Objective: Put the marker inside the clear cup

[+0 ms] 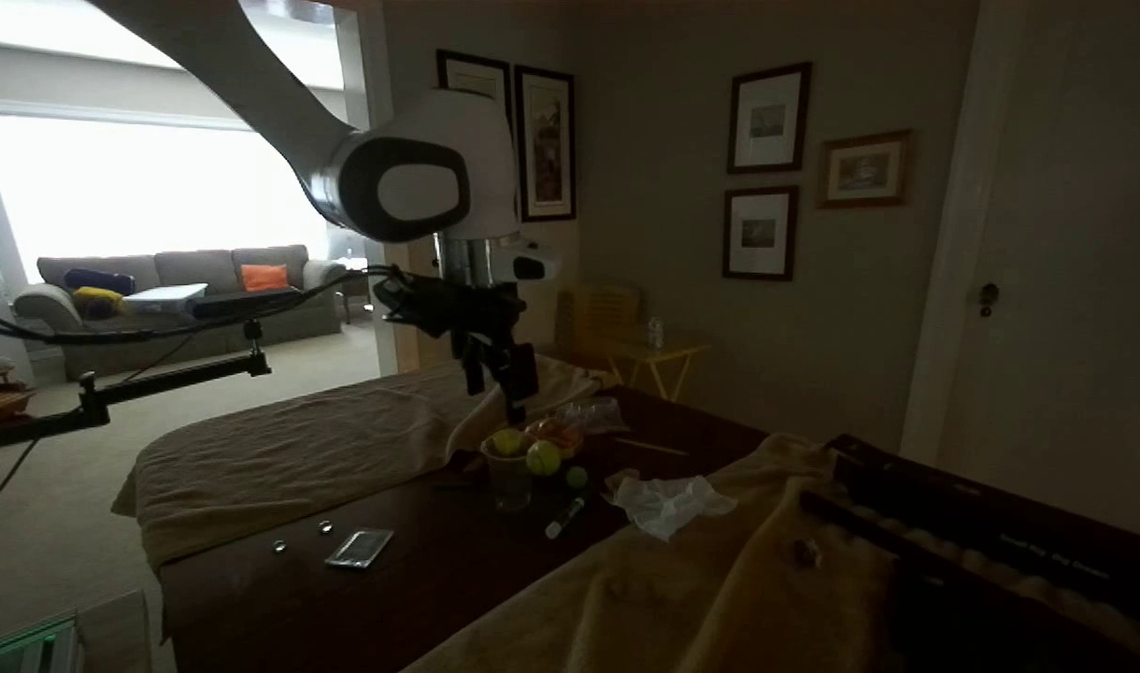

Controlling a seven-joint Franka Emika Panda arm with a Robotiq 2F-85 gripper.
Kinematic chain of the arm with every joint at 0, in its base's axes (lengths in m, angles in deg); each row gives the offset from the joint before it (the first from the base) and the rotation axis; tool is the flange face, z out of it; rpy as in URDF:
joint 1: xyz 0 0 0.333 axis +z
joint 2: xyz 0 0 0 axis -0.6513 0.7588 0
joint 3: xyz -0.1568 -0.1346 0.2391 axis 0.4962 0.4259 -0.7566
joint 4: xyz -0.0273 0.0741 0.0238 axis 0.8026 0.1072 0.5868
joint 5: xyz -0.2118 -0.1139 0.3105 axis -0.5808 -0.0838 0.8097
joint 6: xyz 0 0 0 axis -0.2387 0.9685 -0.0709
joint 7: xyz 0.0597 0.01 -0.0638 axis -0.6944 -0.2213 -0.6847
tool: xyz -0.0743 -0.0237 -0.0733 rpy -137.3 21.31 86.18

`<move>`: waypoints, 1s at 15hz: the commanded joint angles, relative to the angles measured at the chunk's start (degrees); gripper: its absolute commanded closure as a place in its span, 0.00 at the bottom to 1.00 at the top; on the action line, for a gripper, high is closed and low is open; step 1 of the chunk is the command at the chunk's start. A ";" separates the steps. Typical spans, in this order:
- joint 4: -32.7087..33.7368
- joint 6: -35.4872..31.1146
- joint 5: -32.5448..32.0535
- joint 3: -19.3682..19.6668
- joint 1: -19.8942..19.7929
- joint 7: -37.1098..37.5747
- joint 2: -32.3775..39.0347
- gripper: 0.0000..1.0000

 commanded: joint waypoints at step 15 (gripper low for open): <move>3.43 -10.66 1.32 0.17 -1.78 -16.02 12.64 0.00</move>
